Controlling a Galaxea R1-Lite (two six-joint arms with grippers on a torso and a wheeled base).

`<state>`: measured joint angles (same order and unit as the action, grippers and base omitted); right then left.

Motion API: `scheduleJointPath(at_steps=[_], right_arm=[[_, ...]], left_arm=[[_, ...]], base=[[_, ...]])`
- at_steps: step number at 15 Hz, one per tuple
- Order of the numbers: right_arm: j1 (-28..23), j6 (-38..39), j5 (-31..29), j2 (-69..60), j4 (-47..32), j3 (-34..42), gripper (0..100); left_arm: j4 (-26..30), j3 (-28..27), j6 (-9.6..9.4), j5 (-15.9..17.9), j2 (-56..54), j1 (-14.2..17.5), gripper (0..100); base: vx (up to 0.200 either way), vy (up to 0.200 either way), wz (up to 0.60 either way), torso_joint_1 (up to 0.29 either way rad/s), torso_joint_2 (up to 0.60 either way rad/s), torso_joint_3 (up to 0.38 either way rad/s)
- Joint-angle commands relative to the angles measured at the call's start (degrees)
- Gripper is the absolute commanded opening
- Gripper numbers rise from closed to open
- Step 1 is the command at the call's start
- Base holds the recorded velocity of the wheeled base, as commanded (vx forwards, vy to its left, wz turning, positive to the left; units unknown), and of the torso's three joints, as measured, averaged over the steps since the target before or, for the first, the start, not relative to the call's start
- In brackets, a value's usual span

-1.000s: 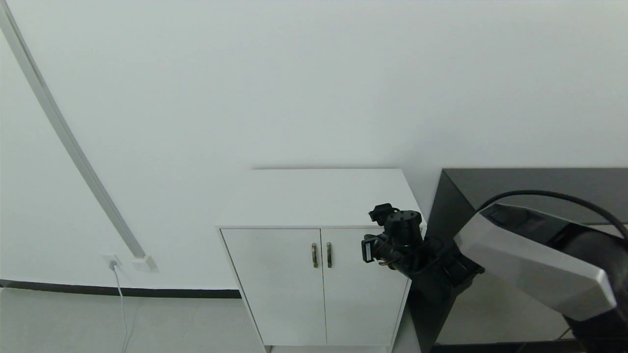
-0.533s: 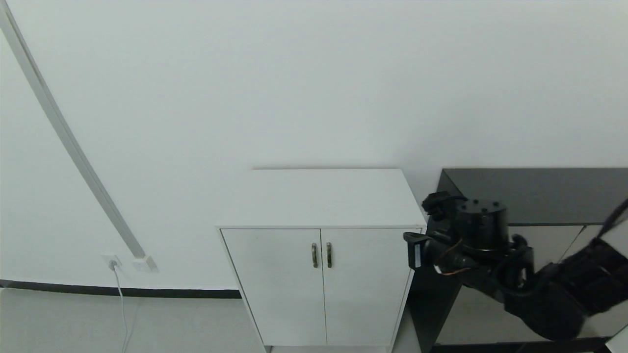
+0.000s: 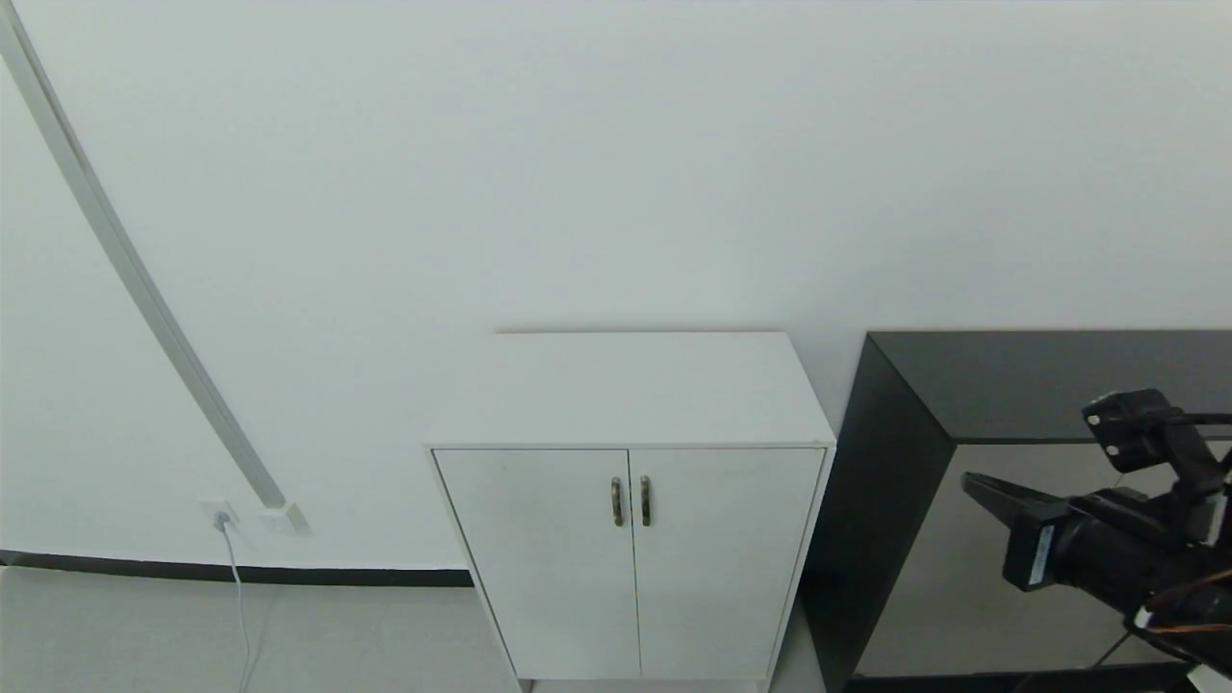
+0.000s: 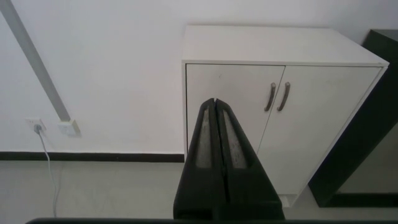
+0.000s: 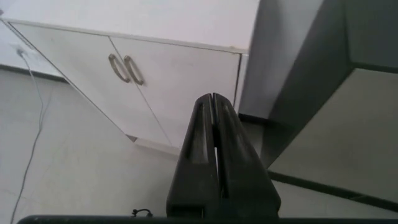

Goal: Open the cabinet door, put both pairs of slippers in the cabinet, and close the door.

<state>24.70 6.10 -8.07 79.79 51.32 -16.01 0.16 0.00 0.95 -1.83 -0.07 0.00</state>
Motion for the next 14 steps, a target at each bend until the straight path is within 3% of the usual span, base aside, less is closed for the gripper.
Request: scheduleJointPath(at_steps=[1,6,14], right_arm=[[-2.20,-0.56,-0.02,-7.10,0.01,3.35,0],[-6.42,-1.09,0.34,-19.41,-4.30,8.18,0],[-7.21,-1.00,0.07,-40.41,-28.56,7.92,0]], left_arm=[[0.02,0.00,0.02,-0.02,0.07,0.00,0],[0.02,0.00,0.02,-0.02,0.07,0.00,0],[0.02,0.00,0.02,-0.11,0.07,0.00,0]], base=[[0.000,0.000,0.00,0.000,0.00,0.000],[0.000,0.000,0.00,0.000,0.00,0.000],[0.000,0.000,0.00,0.000,0.00,0.000]])
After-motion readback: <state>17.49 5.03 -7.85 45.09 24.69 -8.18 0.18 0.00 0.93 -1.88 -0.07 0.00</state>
